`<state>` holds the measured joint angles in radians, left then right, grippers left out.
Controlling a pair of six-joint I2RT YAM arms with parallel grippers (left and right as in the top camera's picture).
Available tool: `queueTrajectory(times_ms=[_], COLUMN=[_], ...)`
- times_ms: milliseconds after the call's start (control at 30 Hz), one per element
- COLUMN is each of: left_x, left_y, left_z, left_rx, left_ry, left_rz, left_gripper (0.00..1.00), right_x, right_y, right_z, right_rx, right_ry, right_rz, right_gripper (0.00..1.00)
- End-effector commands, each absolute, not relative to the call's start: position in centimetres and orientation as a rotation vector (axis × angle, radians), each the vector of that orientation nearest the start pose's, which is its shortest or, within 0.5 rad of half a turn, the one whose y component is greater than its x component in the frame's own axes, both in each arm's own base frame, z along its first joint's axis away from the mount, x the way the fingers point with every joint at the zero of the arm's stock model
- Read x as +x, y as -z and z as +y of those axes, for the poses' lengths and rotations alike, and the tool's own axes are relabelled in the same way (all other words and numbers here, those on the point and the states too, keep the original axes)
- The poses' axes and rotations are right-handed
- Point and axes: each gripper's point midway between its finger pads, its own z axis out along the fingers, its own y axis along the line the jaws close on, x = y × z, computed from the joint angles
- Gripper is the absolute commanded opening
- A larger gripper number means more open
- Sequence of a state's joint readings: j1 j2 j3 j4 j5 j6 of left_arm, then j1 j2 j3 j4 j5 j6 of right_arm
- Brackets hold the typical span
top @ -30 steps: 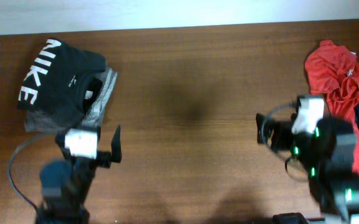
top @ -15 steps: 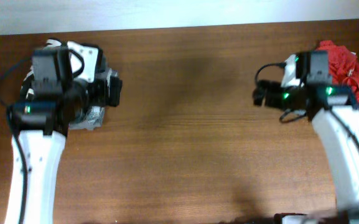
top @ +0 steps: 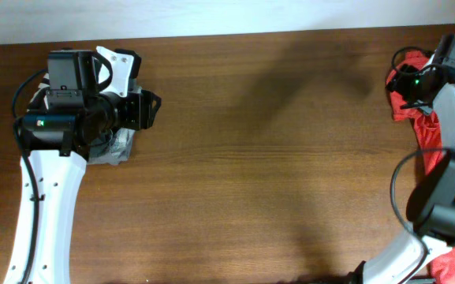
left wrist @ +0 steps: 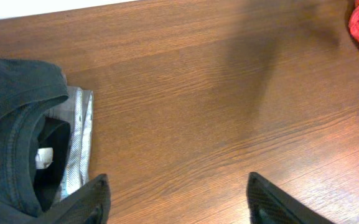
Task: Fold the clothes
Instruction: 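Reach the right gripper to the crumpled orange T-shirt and grasp it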
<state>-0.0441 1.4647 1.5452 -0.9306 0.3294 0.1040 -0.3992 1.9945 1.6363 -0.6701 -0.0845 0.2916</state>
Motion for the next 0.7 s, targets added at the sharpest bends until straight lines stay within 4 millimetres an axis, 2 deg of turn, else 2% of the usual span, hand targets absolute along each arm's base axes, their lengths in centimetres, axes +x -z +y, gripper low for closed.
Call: queueTrajectory(times_ms=[0,100,233,333,400,467,533,667], left_x=[38.7,38.7,38.7,39.0,39.2,39.3,39.3,39.2], left_y=[-28.7,-28.7,-28.7,-29.0,-29.2,-29.3,-29.3,-29.2], left_z=[-7.7,-7.7,-7.7,-7.7,-7.8,-7.8,-7.8,-7.8], left_rx=[0.337,0.337,0.338,0.339,0.34,0.341,0.341,0.34], left_ry=[0.396,0.395,0.395,0.393,0.39,0.389,0.389,0.389], left_rz=[2.343,2.341,2.341,2.328,2.316,2.31,2.31,2.312], left_gripper=[0.66,0.67,0.67,0.67,0.67,0.67,0.67,0.67], right_x=[48.0,48.0,47.5,47.3,46.9,46.6,46.4,46.2], right_y=[-8.9,-6.7,-4.9,-3.4,-2.0,-0.8,-0.2,-0.7], right_z=[-20.1,-21.4,-23.2,-23.3,-23.1,-22.8,-22.5,-21.8], right_rx=[0.888,0.919,0.958,0.967,0.973,0.979,0.98,0.975], right_ry=[-0.012,0.079,0.219,0.239,0.237,0.227,0.217,0.172], right_rz=[2.451,2.461,2.465,2.49,2.522,2.553,2.576,2.594], right_gripper=[0.73,0.72,0.71,0.68,0.63,0.54,0.4,0.05])
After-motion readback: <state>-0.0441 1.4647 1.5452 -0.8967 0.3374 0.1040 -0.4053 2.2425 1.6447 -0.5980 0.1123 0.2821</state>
